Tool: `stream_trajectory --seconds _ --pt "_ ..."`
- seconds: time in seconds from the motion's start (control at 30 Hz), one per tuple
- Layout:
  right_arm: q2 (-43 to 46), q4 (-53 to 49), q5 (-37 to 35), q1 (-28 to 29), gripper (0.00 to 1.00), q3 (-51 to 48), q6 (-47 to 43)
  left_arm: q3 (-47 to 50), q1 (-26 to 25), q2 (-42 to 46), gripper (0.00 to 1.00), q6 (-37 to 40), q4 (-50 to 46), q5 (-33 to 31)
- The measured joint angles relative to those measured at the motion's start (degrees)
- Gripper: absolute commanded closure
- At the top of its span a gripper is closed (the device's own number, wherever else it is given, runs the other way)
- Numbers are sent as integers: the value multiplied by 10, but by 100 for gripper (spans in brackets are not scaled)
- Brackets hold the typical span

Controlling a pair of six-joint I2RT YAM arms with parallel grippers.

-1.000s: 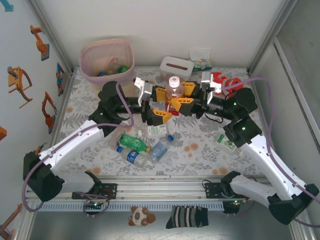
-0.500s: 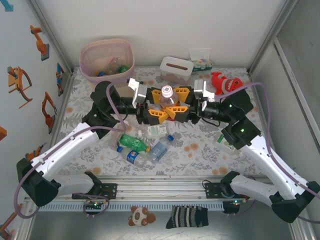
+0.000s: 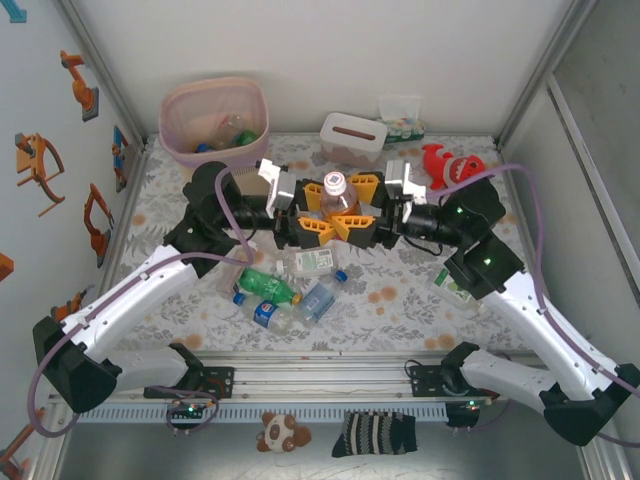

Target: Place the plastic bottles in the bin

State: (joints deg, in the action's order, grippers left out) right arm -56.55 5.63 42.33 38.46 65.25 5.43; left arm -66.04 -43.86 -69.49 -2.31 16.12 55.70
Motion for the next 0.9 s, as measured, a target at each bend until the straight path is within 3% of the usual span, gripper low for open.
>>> stream_trajectory --seconds 0.17,0.4,0.9 --pt "9 -35 -39 0 22 5 -17 -2 0 7 53 30 -49 -25" --pt "43 -69 -97 0 21 5 -40 -8 9 17 56 55 -90 -69" --pt "59 -95 -156 0 21 5 -57 -50 114 28 60 57 -190 -231"
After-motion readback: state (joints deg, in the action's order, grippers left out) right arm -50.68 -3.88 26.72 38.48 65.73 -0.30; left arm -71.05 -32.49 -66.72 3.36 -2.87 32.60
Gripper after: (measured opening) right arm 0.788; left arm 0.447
